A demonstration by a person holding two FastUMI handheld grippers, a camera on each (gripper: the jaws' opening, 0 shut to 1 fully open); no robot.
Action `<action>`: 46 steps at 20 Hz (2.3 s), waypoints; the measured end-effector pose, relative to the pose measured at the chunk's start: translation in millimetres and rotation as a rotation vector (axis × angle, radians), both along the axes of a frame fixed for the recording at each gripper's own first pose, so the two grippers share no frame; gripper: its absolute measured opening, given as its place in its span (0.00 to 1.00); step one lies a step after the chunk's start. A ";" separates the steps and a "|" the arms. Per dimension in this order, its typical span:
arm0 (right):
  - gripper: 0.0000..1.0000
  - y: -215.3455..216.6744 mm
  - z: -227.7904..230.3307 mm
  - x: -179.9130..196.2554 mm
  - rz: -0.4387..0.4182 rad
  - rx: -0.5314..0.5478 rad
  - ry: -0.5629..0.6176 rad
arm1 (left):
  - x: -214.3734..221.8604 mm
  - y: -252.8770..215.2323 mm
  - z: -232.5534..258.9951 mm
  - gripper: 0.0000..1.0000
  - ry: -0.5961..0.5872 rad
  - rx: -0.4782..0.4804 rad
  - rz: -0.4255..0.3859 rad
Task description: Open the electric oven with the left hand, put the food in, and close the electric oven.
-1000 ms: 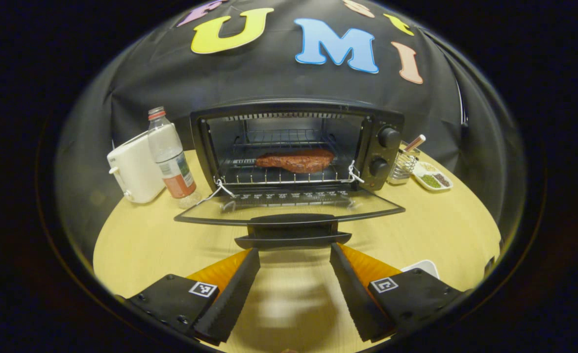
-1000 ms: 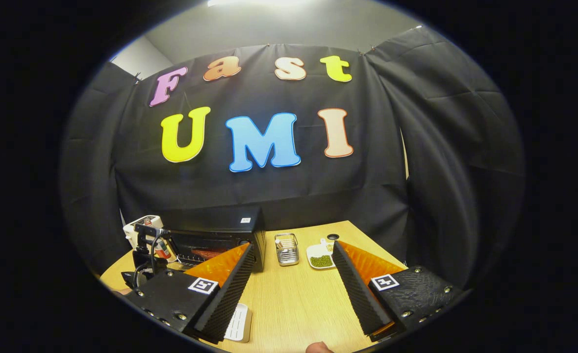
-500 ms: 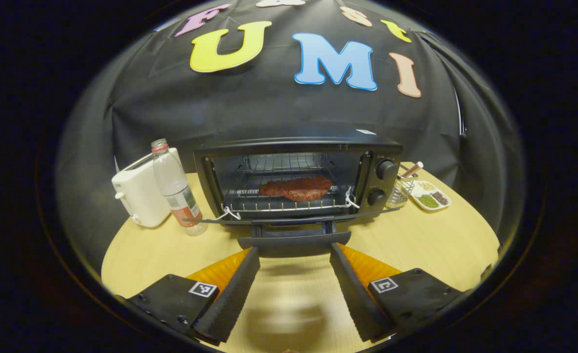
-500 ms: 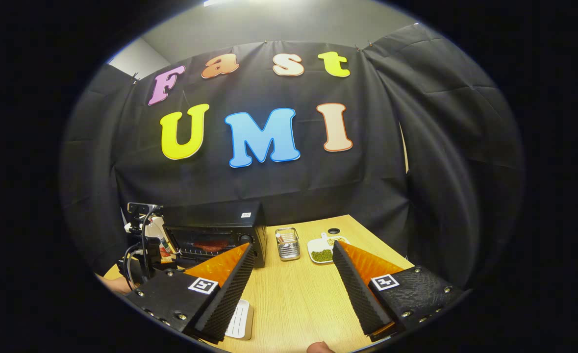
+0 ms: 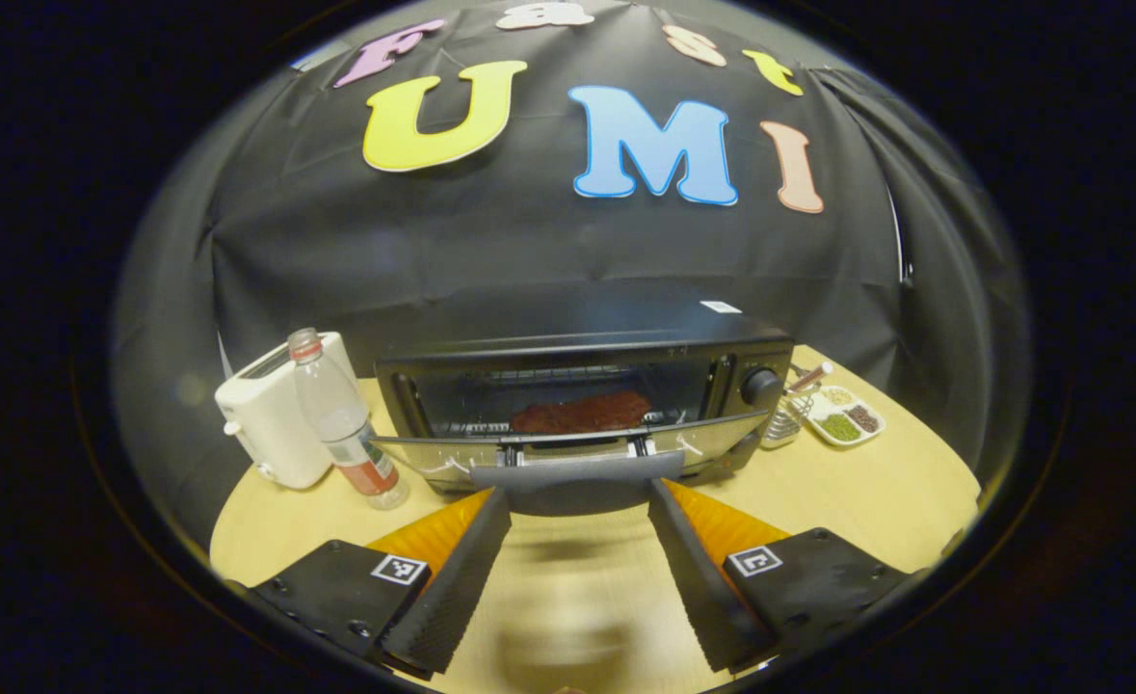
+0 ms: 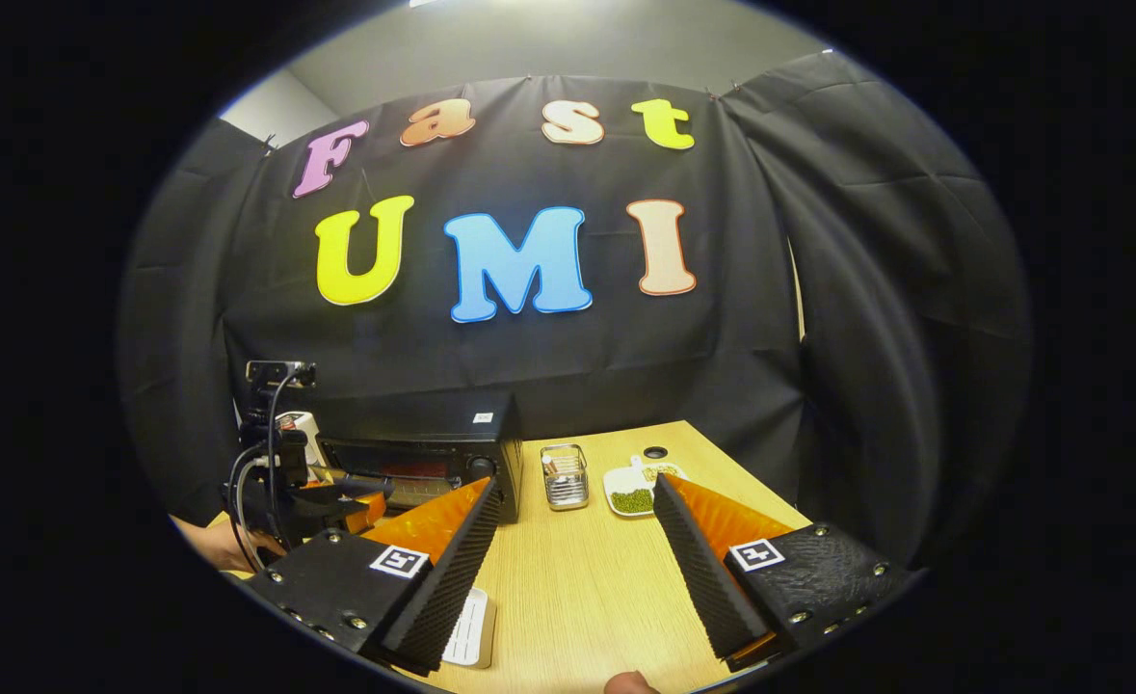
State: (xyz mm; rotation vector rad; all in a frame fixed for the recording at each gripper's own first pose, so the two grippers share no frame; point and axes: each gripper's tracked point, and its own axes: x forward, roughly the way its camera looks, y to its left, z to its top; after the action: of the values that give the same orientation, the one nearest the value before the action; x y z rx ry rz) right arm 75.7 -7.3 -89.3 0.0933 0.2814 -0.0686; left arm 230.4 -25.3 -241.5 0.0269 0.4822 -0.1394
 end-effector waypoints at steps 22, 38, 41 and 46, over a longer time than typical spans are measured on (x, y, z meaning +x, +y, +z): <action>0.98 -15.8 54.4 -41.3 0.133 -0.020 -0.156 | -150.8 12.6 201.8 0.90 -0.386 -0.009 0.104; 0.98 14.0 72.2 -98.5 0.141 -0.035 -0.219 | -277.5 70.8 230.9 1.00 -0.432 -0.025 0.169; 0.98 25.7 70.8 -105.2 0.139 -0.018 -0.214 | -288.1 85.9 231.5 1.00 -0.442 -0.016 0.173; 0.98 38.0 83.0 -110.9 0.140 -0.040 -0.240 | -300.7 99.5 234.7 1.00 -0.465 -0.014 0.185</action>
State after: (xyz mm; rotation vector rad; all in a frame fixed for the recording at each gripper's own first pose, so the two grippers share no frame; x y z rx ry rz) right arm -35.1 30.6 -6.3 0.0413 0.0467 0.0756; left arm -70.3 74.2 -6.7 0.0005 0.0180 0.0466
